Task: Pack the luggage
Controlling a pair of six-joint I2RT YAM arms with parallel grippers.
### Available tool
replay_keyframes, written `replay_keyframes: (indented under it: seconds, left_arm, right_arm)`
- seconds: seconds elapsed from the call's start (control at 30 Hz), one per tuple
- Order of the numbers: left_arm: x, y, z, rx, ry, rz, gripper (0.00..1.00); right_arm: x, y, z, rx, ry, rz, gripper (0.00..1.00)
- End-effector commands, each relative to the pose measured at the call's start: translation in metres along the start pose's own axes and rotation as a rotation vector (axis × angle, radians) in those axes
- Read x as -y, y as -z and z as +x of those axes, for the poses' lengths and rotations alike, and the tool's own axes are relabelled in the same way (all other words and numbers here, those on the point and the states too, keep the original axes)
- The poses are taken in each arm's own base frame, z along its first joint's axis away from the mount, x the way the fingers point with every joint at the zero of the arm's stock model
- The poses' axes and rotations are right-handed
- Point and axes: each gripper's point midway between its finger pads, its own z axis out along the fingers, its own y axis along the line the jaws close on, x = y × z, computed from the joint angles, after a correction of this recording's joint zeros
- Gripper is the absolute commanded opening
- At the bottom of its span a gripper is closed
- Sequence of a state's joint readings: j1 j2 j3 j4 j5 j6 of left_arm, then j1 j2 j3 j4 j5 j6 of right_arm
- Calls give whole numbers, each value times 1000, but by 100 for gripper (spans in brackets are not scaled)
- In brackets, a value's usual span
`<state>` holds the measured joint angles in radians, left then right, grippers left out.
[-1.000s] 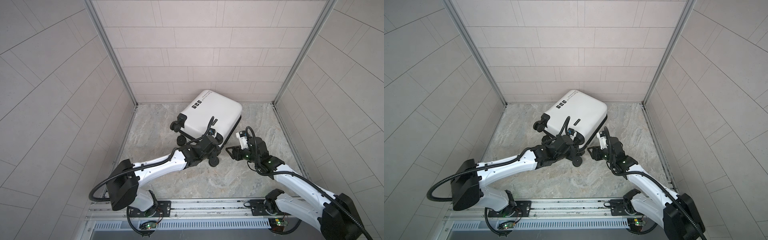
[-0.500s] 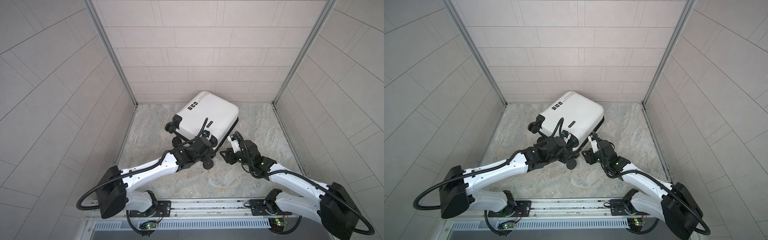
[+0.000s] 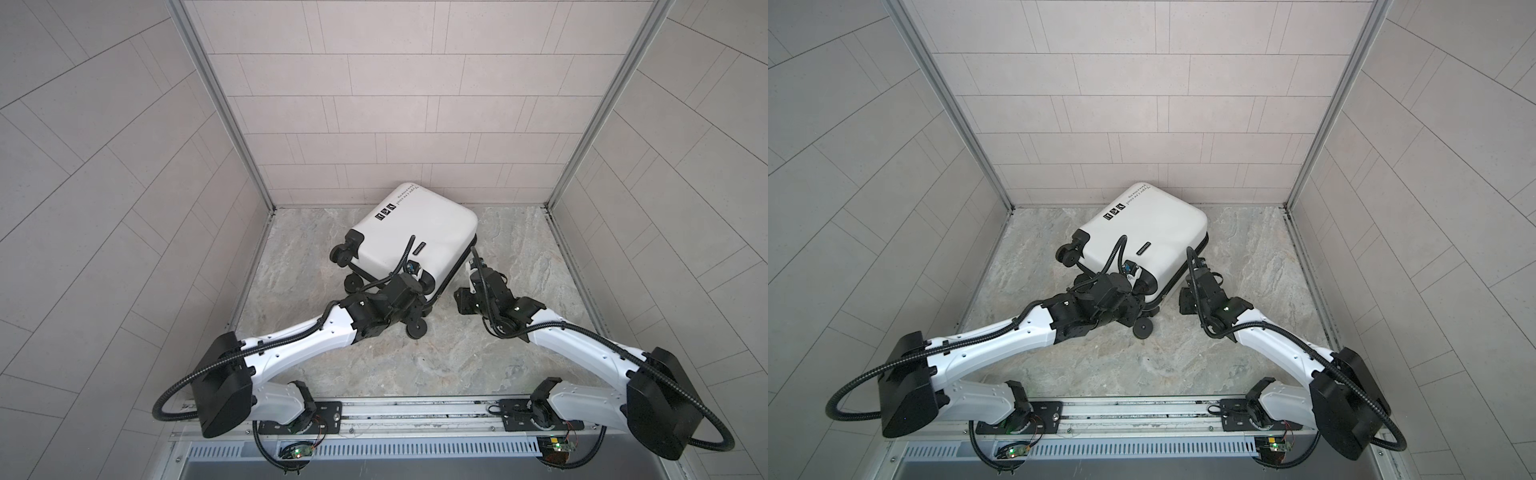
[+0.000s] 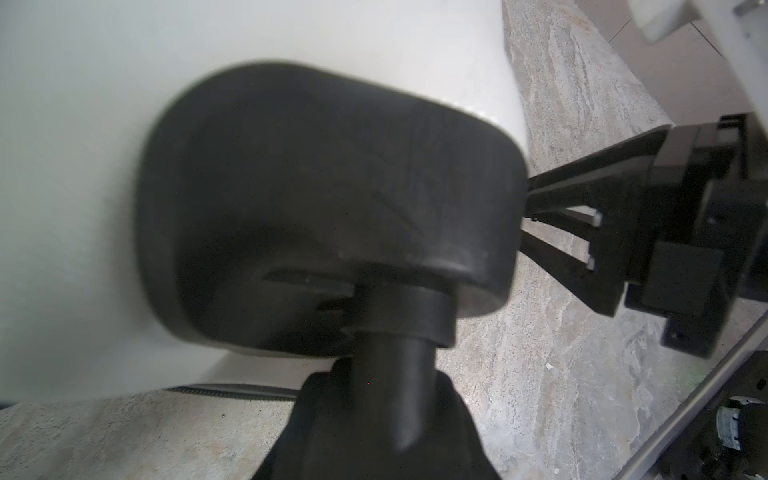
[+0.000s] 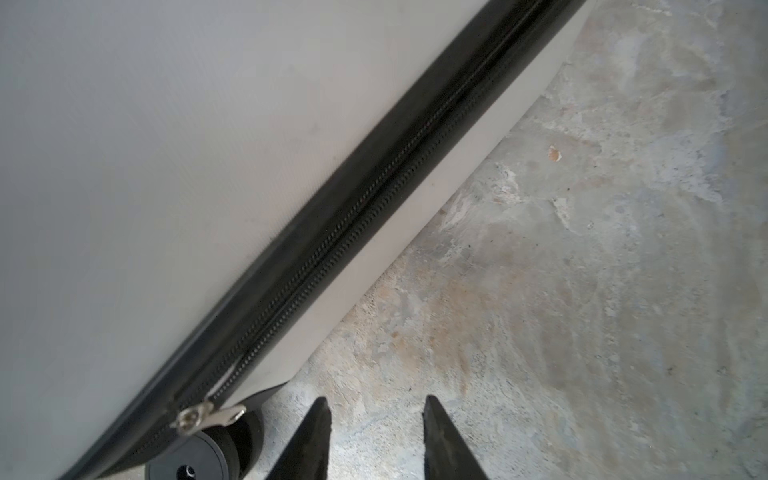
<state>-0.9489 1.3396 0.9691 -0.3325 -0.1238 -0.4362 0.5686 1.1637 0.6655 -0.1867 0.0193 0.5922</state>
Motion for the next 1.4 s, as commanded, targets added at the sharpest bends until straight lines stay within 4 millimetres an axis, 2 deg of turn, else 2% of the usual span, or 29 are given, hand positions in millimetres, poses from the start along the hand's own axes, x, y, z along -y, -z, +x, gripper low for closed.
replay_keyframes:
  seconds: [0.0, 0.07, 0.1, 0.17, 0.23, 0.27, 0.33, 0.53, 0.63, 0.77, 0.9, 1.07, 1.37]
  left_arm:
    - [-17, 19, -32, 117, 97, -62, 0]
    - [-16, 19, -32, 116, 97, -58, 0]
    - [-16, 19, -33, 115, 97, -57, 0]
    - [-14, 19, -35, 116, 97, -52, 0]
    - [-13, 19, -37, 118, 96, -49, 0]
    - [-13, 19, -37, 118, 97, -50, 0]
    - [-13, 21, -39, 121, 97, -50, 0]
    - [-15, 23, -38, 116, 100, -60, 0]
    - [-16, 22, -37, 117, 104, -62, 0]
    - [-16, 22, -38, 118, 107, -65, 0]
    - [-16, 24, -40, 123, 108, -63, 0]
    - [-15, 24, -40, 124, 109, -60, 0]
    - [-13, 18, -37, 101, 115, -53, 0]
  right_arm:
    - [13, 25, -23, 140, -13, 48, 61]
    - [32, 39, -31, 201, -45, 127, 73]
    - [41, 39, -23, 197, -43, 145, 75]
    - [48, 44, -23, 210, -40, 152, 74]
    - [48, 46, -20, 209, -10, 137, 69]
    - [45, 45, -18, 211, 10, 115, 64]
    - [35, 40, -12, 210, 39, 34, 62]
    - [12, 28, 2, 201, 50, -159, 69]
    - [-3, 34, 2, 206, 86, -239, 66]
    - [-9, 41, -2, 218, 107, -267, 66]
    - [-34, 39, 6, 179, 149, -410, 56]
    - [-68, 24, 18, 91, 147, -609, 56]
    - [-79, 8, 13, 70, 164, -636, 51]
